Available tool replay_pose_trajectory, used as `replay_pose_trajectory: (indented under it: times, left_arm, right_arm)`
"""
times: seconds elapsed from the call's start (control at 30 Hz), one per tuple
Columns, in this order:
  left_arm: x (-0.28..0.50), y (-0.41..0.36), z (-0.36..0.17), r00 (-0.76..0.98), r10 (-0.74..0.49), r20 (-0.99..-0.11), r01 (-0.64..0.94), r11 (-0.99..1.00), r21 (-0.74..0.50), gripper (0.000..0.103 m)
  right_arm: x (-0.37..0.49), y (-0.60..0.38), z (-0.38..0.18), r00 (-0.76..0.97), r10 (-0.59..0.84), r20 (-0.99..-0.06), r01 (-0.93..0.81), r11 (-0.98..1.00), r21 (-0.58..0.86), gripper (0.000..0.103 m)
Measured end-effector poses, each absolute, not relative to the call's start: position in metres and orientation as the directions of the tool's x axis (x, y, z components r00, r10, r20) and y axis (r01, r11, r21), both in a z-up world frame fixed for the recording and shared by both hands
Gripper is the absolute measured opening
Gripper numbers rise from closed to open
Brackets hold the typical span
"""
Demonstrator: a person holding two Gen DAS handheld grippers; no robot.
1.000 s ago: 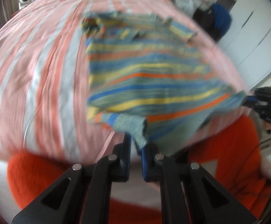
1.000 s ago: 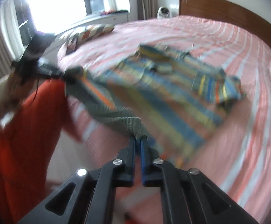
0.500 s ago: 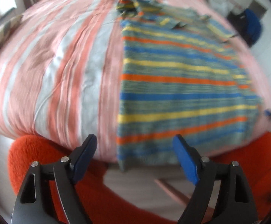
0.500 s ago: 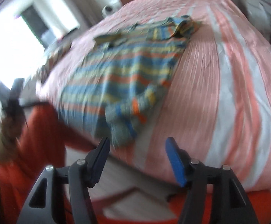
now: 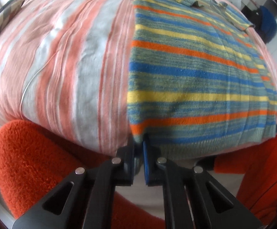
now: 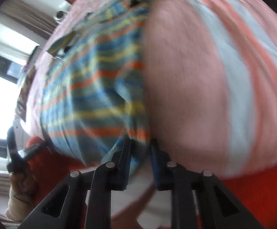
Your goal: Fold small clothes
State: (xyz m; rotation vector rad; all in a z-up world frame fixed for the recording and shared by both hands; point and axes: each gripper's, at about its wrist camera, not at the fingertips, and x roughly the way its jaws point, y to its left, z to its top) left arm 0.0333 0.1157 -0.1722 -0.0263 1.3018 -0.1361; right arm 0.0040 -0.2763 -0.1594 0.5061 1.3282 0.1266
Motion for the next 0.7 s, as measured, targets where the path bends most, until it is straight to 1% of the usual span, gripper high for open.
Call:
replay_pose_trajectory:
  times: [0.03, 0.1, 0.17, 0.2, 0.23, 0.27, 0.3, 0.33, 0.37, 0.4, 0.43, 0.47, 0.6, 0.7]
  left_arm:
    - [0.032, 0.116, -0.172, 0.259, -0.115, -0.959, 0.087, 0.992, -0.095, 0.007]
    - [0.033, 0.116, -0.174, 0.259, -0.108, -0.96, 0.093, 0.992, -0.087, 0.007]
    - [0.033, 0.115, -0.173, 0.262, -0.102, -0.96, 0.101, 0.992, -0.077, 0.01]
    - [0.035, 0.114, -0.172, 0.268, -0.099, -0.958, 0.105, 0.992, -0.073, 0.019]
    - [0.034, 0.113, -0.172, 0.272, -0.1, -0.957, 0.109, 0.991, -0.073, 0.026]
    - [0.036, 0.11, -0.169, 0.277, -0.1, -0.956, 0.107, 0.992, -0.072, 0.04]
    - [0.037, 0.108, -0.169, 0.284, -0.093, -0.954, 0.101, 0.993, -0.067, 0.045]
    - [0.041, 0.104, -0.171, 0.286, -0.088, -0.954, 0.097, 0.993, -0.063, 0.044]
    - [0.044, 0.104, -0.174, 0.278, -0.086, -0.957, 0.094, 0.994, -0.062, 0.035]
    - [0.046, 0.104, -0.176, 0.269, -0.086, -0.959, 0.088, 0.994, -0.064, 0.002]
    - [0.049, 0.103, -0.177, 0.254, -0.092, -0.963, 0.084, 0.994, -0.073, 0.003]
    - [0.053, 0.104, -0.174, 0.251, -0.099, -0.963, 0.072, 0.994, -0.083, 0.003]
    - [0.042, 0.114, -0.156, 0.276, -0.081, -0.958, 0.066, 0.996, -0.065, 0.002]
    - [0.037, 0.113, -0.149, 0.28, -0.044, -0.959, 0.078, 0.997, -0.023, 0.002]
  right_arm:
    - [-0.004, -0.282, -0.159, 0.244, 0.35, -0.904, 0.206, 0.893, 0.401, 0.021]
    - [-0.01, -0.288, -0.163, 0.263, 0.349, -0.899, 0.214, 0.888, 0.407, 0.022]
    - [-0.013, -0.295, -0.162, 0.3, 0.395, -0.868, 0.21, 0.86, 0.464, 0.036]
    - [-0.015, -0.297, -0.16, 0.33, 0.424, -0.843, 0.209, 0.838, 0.503, 0.056]
    - [-0.015, -0.298, -0.158, 0.352, 0.441, -0.825, 0.199, 0.826, 0.527, 0.07]
    - [-0.015, -0.299, -0.156, 0.37, 0.453, -0.811, 0.181, 0.821, 0.542, 0.073]
    - [-0.011, -0.294, -0.156, 0.374, 0.45, -0.811, 0.149, 0.834, 0.531, 0.073]
    - [-0.007, -0.289, -0.159, 0.362, 0.439, -0.822, 0.13, 0.85, 0.511, 0.072]
    - [-0.002, -0.281, -0.166, 0.34, 0.439, -0.832, 0.102, 0.862, 0.497, 0.07]
    - [0.002, -0.275, -0.17, 0.329, 0.452, -0.829, 0.082, 0.861, 0.502, 0.05]
    - [0.007, -0.267, -0.176, 0.298, 0.479, -0.826, 0.042, 0.858, 0.513, 0.01]
    - [0.007, -0.262, -0.177, 0.286, 0.469, -0.836, 0.033, 0.867, 0.498, 0.007]
    - [-0.005, -0.273, -0.156, 0.32, 0.404, -0.857, 0.061, 0.894, 0.444, 0.006]
    - [-0.017, -0.289, -0.142, 0.331, 0.391, -0.859, 0.104, 0.889, 0.445, 0.005]
